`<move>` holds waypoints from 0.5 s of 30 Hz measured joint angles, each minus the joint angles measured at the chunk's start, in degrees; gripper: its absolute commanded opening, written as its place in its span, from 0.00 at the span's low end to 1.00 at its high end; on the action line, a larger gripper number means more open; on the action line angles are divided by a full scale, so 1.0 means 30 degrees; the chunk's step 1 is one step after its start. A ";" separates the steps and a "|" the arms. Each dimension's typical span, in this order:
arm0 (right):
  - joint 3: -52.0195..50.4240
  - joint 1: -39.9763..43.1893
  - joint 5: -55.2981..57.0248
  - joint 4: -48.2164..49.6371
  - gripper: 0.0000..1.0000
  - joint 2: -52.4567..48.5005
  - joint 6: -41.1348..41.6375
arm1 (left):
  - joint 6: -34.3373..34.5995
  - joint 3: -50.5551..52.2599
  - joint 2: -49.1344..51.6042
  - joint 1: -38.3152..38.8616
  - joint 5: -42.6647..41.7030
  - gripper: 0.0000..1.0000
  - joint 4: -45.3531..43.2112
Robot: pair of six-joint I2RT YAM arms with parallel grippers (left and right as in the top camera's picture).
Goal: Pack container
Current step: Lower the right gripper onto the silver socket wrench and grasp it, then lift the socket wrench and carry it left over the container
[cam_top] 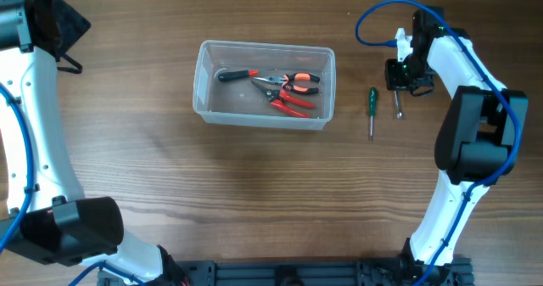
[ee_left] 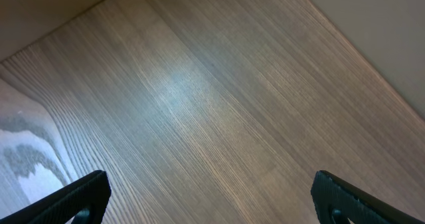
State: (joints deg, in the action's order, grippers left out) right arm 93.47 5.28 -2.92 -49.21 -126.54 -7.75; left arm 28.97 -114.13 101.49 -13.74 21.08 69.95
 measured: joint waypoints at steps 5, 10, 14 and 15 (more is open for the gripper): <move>0.0291 0.0000 -0.0007 -0.1049 0.04 0.0095 0.0051 | 0.0000 0.0000 0.0000 0.0000 0.0000 1.00 0.0000; 0.0998 -0.0211 -0.0007 -0.1953 0.04 0.1821 0.0058 | 0.0000 0.0000 0.0000 0.0000 0.0000 1.00 0.0000; 0.1552 -0.1399 -0.0219 -0.1829 0.04 0.5457 -0.0415 | 0.0000 0.0000 0.0000 0.0000 0.0000 1.00 0.0000; 0.1712 -0.1851 -0.0372 -0.1763 0.04 0.6288 -0.0656 | 0.0000 0.0000 0.0000 0.0000 0.0000 1.00 -0.0007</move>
State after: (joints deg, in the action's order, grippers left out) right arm 98.61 -0.27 -4.03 -54.50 -107.68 -9.72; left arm 28.97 -114.13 101.49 -13.74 21.08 69.93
